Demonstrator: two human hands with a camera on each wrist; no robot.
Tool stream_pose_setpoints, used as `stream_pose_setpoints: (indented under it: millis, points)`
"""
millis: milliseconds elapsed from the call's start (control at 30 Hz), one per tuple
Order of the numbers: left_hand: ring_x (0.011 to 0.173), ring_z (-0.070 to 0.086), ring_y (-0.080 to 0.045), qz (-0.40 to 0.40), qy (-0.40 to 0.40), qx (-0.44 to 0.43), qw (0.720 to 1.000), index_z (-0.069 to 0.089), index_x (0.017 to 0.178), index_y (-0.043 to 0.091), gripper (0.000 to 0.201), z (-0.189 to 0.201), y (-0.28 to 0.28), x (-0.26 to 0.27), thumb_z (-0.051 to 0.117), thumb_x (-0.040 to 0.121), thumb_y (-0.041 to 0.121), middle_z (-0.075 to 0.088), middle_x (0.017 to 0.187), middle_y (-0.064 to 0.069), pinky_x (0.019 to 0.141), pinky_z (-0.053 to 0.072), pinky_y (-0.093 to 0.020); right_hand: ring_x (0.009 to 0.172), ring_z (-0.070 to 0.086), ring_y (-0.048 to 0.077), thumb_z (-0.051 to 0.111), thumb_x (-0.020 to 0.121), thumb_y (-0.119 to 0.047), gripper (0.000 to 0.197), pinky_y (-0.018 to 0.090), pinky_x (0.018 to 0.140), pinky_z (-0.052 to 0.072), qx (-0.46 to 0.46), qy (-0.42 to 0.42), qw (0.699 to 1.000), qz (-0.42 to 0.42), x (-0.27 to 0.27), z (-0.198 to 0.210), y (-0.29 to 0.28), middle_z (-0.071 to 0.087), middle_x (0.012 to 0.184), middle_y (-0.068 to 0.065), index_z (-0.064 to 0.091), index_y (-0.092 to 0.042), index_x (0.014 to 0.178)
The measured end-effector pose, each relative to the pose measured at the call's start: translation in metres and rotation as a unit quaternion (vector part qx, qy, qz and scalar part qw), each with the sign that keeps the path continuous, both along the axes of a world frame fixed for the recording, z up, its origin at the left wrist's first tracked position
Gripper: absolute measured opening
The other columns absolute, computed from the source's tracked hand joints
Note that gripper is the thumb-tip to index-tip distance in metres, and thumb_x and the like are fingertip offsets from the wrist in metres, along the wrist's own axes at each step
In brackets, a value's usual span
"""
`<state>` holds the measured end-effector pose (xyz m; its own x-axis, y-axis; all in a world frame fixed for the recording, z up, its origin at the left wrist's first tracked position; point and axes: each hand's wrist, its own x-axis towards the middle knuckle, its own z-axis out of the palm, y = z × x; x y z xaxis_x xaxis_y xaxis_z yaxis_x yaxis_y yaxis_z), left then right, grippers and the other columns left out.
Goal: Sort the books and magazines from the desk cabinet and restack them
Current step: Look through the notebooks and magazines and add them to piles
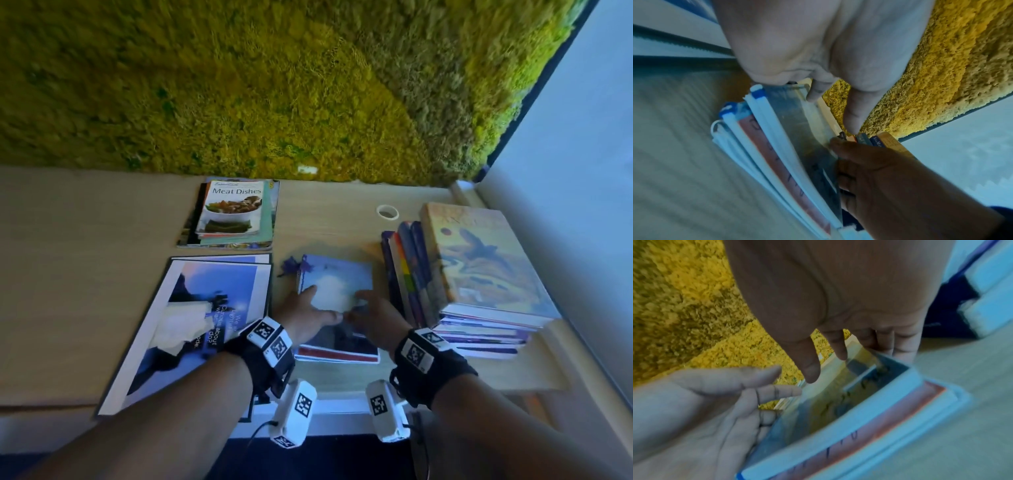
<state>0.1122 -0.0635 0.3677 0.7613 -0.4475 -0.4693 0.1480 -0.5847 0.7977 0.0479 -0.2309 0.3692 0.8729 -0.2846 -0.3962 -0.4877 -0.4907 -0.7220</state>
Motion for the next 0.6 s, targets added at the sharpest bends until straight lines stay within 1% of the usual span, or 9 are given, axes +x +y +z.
stream_pose_setpoints:
  millis: [33,100,133,167,233,333,433,500,600]
  points:
    - [0.148,0.032,-0.027,0.013,0.006,-0.015,1.0,0.02,0.16,0.023,0.115,-0.001,-0.002,-0.003,0.074,0.064,0.058,0.021,0.166,-0.005,0.117,0.035,-0.042,0.103,0.049,0.015,0.07,0.091,-0.027,0.063,0.029,0.093,0.044,-0.01,0.002,1.0,0.002,0.001,-0.004,0.001,0.058,0.133,0.008,0.043,-0.013,0.146]
    - [0.148,0.031,-0.025,0.032,0.005,-0.035,0.999,0.02,0.16,0.026,0.113,-0.007,-0.003,-0.006,0.075,0.066,0.057,0.02,0.167,-0.004,0.118,0.033,-0.043,0.092,0.058,0.018,0.073,0.076,-0.041,0.063,0.043,0.089,0.056,0.013,0.005,1.0,-0.013,0.003,-0.005,0.003,0.068,0.116,0.017,0.053,-0.014,0.129]
    - [0.148,0.03,-0.024,0.036,0.002,-0.038,0.999,0.02,0.16,0.027,0.112,-0.009,-0.003,-0.008,0.074,0.066,0.057,0.021,0.167,-0.003,0.118,0.032,-0.043,0.089,0.062,0.021,0.074,0.075,-0.041,0.053,0.046,0.086,0.058,0.026,-0.004,0.999,-0.033,0.005,-0.009,0.002,0.069,0.106,0.015,0.055,-0.015,0.117]
    - [0.148,0.03,-0.024,0.04,0.001,-0.046,0.998,0.021,0.16,0.028,0.11,-0.01,-0.004,-0.009,0.074,0.067,0.056,0.022,0.166,-0.002,0.118,0.032,-0.042,0.091,0.064,0.024,0.075,0.081,-0.037,0.046,0.042,0.082,0.058,0.04,-0.018,0.998,-0.053,0.005,-0.006,0.002,0.068,0.103,0.012,0.057,-0.013,0.115]
    - [0.147,0.031,-0.023,0.051,0.006,-0.072,0.996,0.023,0.159,0.027,0.101,-0.011,-0.005,-0.011,0.077,0.075,0.047,0.024,0.165,-0.002,0.117,0.033,-0.042,0.109,0.064,0.026,0.074,0.09,-0.035,0.048,0.034,0.085,0.052,0.082,-0.023,0.994,-0.074,0.005,-0.002,0.0,0.064,0.121,0.009,0.057,-0.011,0.128]
    - [0.148,0.031,-0.021,0.064,-0.011,-0.076,0.995,0.032,0.156,0.026,0.089,-0.008,-0.004,-0.008,0.078,0.081,0.042,0.027,0.164,-0.002,0.118,0.032,-0.04,0.13,0.054,0.025,0.072,0.092,-0.04,0.069,0.038,0.107,0.045,0.164,-0.033,0.98,-0.108,0.0,0.003,-0.007,0.051,0.148,0.009,0.046,-0.012,0.149]
    - [0.148,0.029,-0.026,0.059,-0.109,0.012,0.992,0.042,0.15,0.028,0.08,0.001,-0.006,-0.003,0.071,0.079,0.051,0.027,0.161,-0.009,0.118,0.03,-0.042,0.132,0.053,0.025,0.069,0.094,-0.041,0.067,0.039,0.11,0.044,0.071,-0.054,0.993,-0.072,-0.013,0.014,-0.009,0.051,0.15,0.01,0.044,-0.015,0.151]
    - [0.149,0.025,-0.027,0.062,-0.191,0.014,0.98,0.048,0.145,0.027,0.068,0.012,-0.018,-0.006,0.068,0.083,0.048,0.025,0.161,-0.012,0.119,0.028,-0.041,0.123,0.06,0.021,0.067,0.096,-0.041,0.057,0.035,0.1,0.048,-0.004,-0.092,0.995,-0.034,-0.029,0.036,-0.009,0.059,0.142,0.005,0.05,-0.02,0.146]
    - [0.151,0.022,-0.021,0.01,-0.246,-0.081,0.966,0.046,0.146,0.024,0.056,0.032,-0.054,-0.023,0.064,0.095,0.038,0.028,0.161,-0.007,0.122,0.024,-0.041,0.081,0.066,0.012,0.067,0.096,-0.033,0.019,0.035,0.076,0.054,-0.022,-0.205,0.978,-0.026,-0.054,0.081,-0.032,0.073,0.1,-0.004,0.07,-0.028,0.114]
